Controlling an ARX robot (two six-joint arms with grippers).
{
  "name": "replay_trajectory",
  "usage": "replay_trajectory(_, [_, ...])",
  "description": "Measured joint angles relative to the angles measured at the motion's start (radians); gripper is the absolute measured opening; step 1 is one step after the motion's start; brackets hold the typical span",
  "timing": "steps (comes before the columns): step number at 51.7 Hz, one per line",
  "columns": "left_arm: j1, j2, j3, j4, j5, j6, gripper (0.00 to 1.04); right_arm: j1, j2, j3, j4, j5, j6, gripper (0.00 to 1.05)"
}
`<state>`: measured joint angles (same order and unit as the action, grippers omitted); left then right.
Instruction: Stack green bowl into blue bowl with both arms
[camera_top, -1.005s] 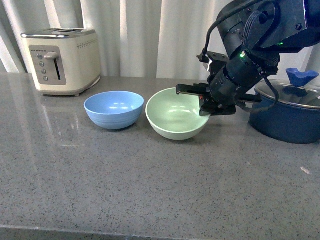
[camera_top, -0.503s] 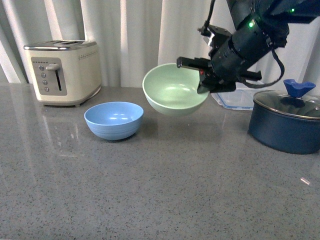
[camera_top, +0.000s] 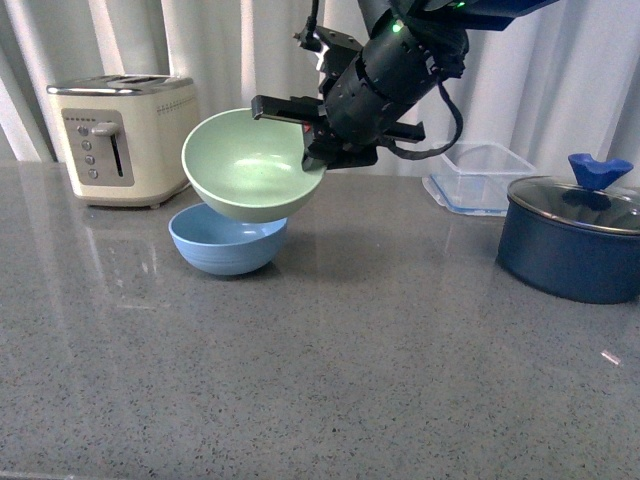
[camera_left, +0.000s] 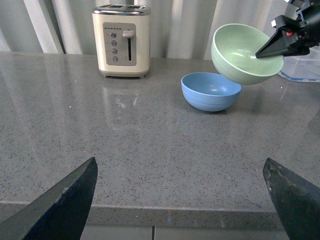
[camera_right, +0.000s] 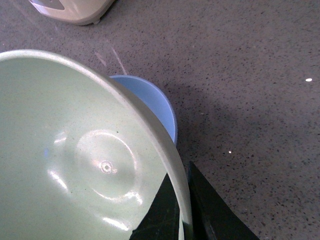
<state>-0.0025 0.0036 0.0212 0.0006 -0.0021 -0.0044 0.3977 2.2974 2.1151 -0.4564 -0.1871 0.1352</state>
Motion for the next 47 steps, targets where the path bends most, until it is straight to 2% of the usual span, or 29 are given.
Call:
replay_trajectory(20, [0.0, 0.0, 0.0, 0.0, 0.0, 0.0, 0.98, 0.017, 0.207, 0.311, -0.123, -0.021, -0.027, 0.01])
replay_trajectory(30, [0.0, 0.0, 0.0, 0.0, 0.0, 0.0, 0.98, 0.016, 0.324, 0.532, -0.224, -0.036, -0.045, 0.01])
replay_trajectory(42, [0.0, 0.0, 0.0, 0.0, 0.0, 0.0, 0.98, 0.019, 0.328, 0.518, -0.196, -0.043, -0.056, 0.01])
replay_trajectory(47, [0.0, 0.0, 0.0, 0.0, 0.0, 0.0, 0.98, 0.023, 0.319, 0.469, -0.183, -0.042, -0.057, 0.19])
